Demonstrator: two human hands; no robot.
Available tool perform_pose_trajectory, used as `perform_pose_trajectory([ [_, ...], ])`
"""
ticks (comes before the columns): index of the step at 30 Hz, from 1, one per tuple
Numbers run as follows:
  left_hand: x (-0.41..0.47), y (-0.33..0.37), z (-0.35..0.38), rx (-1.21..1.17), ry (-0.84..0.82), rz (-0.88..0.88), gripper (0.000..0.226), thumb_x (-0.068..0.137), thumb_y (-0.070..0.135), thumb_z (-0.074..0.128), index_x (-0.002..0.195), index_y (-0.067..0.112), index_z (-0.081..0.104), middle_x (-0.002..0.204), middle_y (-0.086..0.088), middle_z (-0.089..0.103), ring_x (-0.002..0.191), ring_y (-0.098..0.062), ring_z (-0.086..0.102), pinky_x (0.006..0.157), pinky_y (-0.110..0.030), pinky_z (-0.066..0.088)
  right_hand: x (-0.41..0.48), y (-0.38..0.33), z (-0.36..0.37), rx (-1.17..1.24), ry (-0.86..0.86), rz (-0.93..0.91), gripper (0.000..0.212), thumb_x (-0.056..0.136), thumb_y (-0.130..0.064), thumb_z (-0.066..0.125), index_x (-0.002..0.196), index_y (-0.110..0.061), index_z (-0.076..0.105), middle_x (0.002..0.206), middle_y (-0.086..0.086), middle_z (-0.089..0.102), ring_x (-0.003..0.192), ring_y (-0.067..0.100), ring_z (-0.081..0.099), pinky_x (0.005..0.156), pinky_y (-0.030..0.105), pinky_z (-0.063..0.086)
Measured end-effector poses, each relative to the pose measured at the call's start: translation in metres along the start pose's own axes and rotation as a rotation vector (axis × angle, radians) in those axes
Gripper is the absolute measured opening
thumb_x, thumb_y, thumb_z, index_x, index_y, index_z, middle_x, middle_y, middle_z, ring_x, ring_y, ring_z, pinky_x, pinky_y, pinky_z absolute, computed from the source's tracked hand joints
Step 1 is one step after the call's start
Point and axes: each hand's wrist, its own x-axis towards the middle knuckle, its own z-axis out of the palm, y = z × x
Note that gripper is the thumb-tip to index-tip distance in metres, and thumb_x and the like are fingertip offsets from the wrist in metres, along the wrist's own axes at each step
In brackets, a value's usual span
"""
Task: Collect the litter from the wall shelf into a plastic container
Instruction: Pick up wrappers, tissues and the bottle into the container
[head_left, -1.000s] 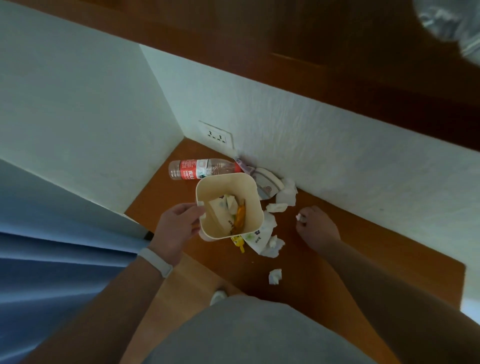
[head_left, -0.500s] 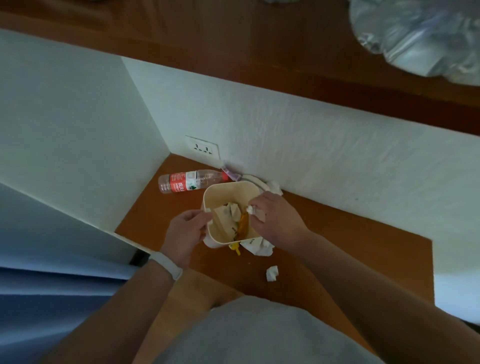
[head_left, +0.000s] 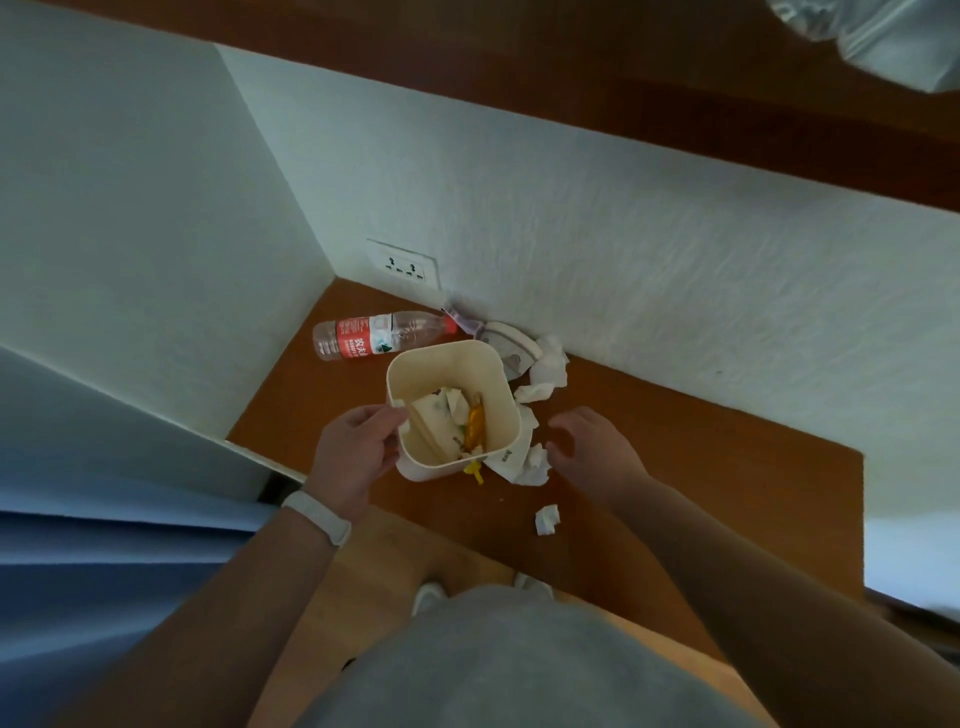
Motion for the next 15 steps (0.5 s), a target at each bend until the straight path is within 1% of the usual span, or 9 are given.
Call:
perform_pose_trajectory([
  [3,-0.002,-0.004,-0.006,-0.002,0.020,-0.010,0.011,0.095,0.020,0.067,0.103,0.012,0.072,0.106,-0.015,0.077,0.098,-0.026,0.074,0.086,-0.040,0.060,0.003,0.013,0.019,-0.031,-0.116,0.092,0.042,0.094,-0.035,0.058,0.134,-0.023,0.053,0.130,-0.003,0.051,0.116,0.015,0.051,0.093,0.033,0.049],
  [7,-0.005,-0.008,-0.015,-0.011,0.064,-0.026,0.012,0.095,0.018,0.067,0.103,0.012,0.072,0.099,-0.009,0.079,0.090,-0.021,0.075,0.071,-0.030,0.059,0.012,0.018,0.036,-0.059,-0.198,0.157,0.048,0.092,-0.035,0.059,0.137,-0.022,0.048,0.133,0.001,0.047,0.118,0.019,0.050,0.096,0.039,0.050],
  [9,-0.007,-0.009,-0.019,-0.015,0.078,-0.024,0.013,0.096,0.017,0.066,0.105,0.011,0.072,0.099,-0.009,0.079,0.089,-0.020,0.075,0.074,-0.032,0.059,0.017,0.019,0.043,-0.069,-0.215,0.171,0.051,0.092,-0.037,0.059,0.139,-0.020,0.047,0.134,0.003,0.046,0.120,0.022,0.050,0.097,0.040,0.049],
  [11,-0.008,-0.010,-0.023,-0.014,0.092,-0.022,0.014,0.096,0.018,0.066,0.105,0.010,0.072,0.102,-0.013,0.079,0.095,-0.026,0.075,0.084,-0.039,0.060,0.022,0.020,0.048,-0.076,-0.235,0.172,0.053,0.093,-0.038,0.057,0.140,-0.019,0.044,0.135,0.005,0.044,0.122,0.025,0.048,0.099,0.042,0.048],
  [13,-0.009,-0.010,-0.027,-0.013,0.101,-0.024,0.016,0.095,0.019,0.067,0.106,0.009,0.072,0.104,-0.016,0.078,0.100,-0.030,0.074,0.094,-0.047,0.058,0.026,0.021,0.051,-0.075,-0.251,0.181,0.054,0.093,-0.038,0.056,0.142,-0.019,0.041,0.137,0.007,0.041,0.125,0.028,0.045,0.100,0.043,0.046],
  [15,-0.009,-0.011,-0.030,-0.022,0.111,-0.021,0.016,0.095,0.019,0.067,0.105,0.009,0.072,0.101,-0.016,0.078,0.096,-0.029,0.074,0.095,-0.049,0.058,0.030,0.020,0.053,-0.065,-0.257,0.183,0.055,0.093,-0.038,0.055,0.142,-0.020,0.039,0.135,0.007,0.041,0.123,0.029,0.046,0.099,0.044,0.046],
])
